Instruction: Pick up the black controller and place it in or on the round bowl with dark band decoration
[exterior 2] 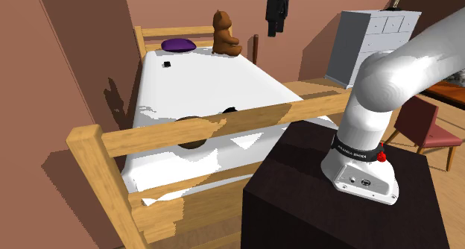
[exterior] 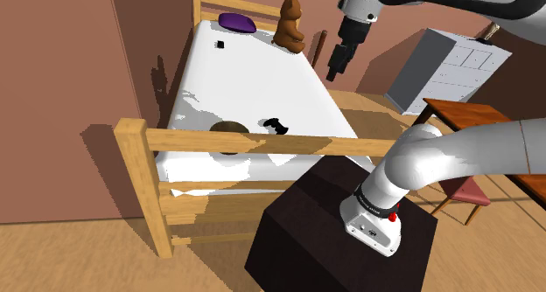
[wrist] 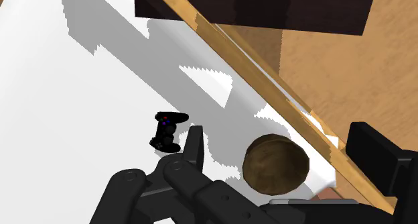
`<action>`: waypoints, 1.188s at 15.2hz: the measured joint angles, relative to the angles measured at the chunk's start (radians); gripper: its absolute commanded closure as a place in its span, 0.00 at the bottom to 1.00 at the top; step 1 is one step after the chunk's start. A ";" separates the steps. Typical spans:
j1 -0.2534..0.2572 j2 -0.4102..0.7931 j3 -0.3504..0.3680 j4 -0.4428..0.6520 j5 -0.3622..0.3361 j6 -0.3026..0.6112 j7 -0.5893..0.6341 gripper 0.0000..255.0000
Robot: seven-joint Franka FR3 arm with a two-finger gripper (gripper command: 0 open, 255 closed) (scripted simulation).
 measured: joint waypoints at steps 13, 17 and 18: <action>-0.034 0.270 -0.013 -0.135 -0.070 0.405 0.026 0.00; -0.053 0.398 -0.024 -0.142 -0.102 0.543 0.037 0.00; -0.054 0.440 -0.022 -0.138 -0.108 0.580 0.047 0.00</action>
